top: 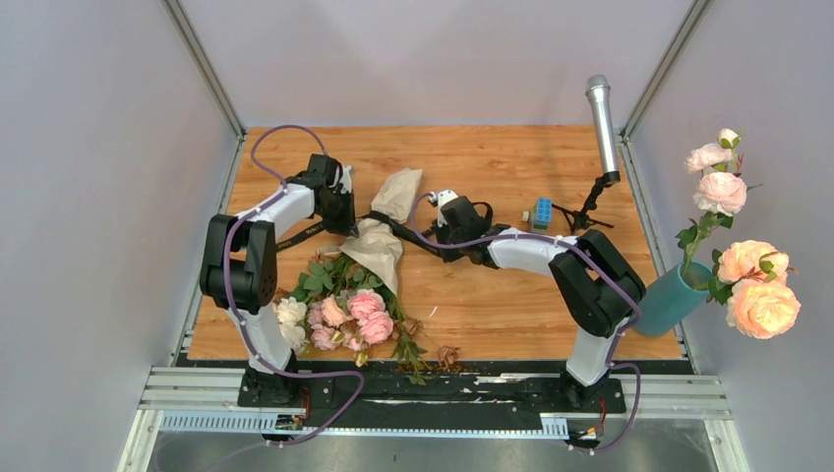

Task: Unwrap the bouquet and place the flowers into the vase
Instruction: Untie the ribbon from the wrapping paper.

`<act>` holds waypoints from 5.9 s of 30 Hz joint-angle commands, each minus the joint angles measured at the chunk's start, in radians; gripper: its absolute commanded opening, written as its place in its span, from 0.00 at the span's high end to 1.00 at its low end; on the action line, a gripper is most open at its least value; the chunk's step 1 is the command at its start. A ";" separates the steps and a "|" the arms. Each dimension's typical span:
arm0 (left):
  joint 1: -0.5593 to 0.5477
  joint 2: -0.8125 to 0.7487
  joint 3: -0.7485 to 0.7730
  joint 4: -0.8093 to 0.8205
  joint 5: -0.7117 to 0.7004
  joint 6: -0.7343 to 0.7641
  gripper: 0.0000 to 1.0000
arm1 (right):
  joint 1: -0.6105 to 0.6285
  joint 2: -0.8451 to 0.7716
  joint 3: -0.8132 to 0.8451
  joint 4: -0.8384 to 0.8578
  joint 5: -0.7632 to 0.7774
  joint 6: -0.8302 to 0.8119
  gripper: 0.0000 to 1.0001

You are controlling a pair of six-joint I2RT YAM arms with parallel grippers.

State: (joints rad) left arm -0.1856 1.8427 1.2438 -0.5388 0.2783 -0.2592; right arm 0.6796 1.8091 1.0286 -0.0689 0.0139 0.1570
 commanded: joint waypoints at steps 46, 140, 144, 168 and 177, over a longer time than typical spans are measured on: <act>-0.264 -0.164 -0.218 0.497 -0.275 -0.577 0.45 | 0.005 -0.067 -0.012 0.106 -0.064 0.044 1.00; -0.274 -0.221 -0.159 0.354 -0.298 0.248 0.27 | -0.024 -0.198 0.004 -0.083 0.126 0.060 0.48; -0.284 -0.193 -0.150 0.373 -0.333 0.252 0.27 | -0.028 -0.204 0.001 -0.083 0.121 0.061 0.47; -0.299 -0.130 -0.085 0.285 -0.443 0.264 0.46 | -0.030 -0.175 0.009 -0.084 0.088 0.066 0.50; -0.299 -0.166 -0.070 0.285 -0.451 0.228 0.53 | -0.031 -0.171 0.014 -0.086 0.080 0.062 0.50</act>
State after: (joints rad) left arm -0.4782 1.7313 1.1313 -0.2714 -0.1596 -0.0090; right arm 0.6529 1.6459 1.0286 -0.1761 0.1028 0.2089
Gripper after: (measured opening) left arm 0.484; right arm 0.502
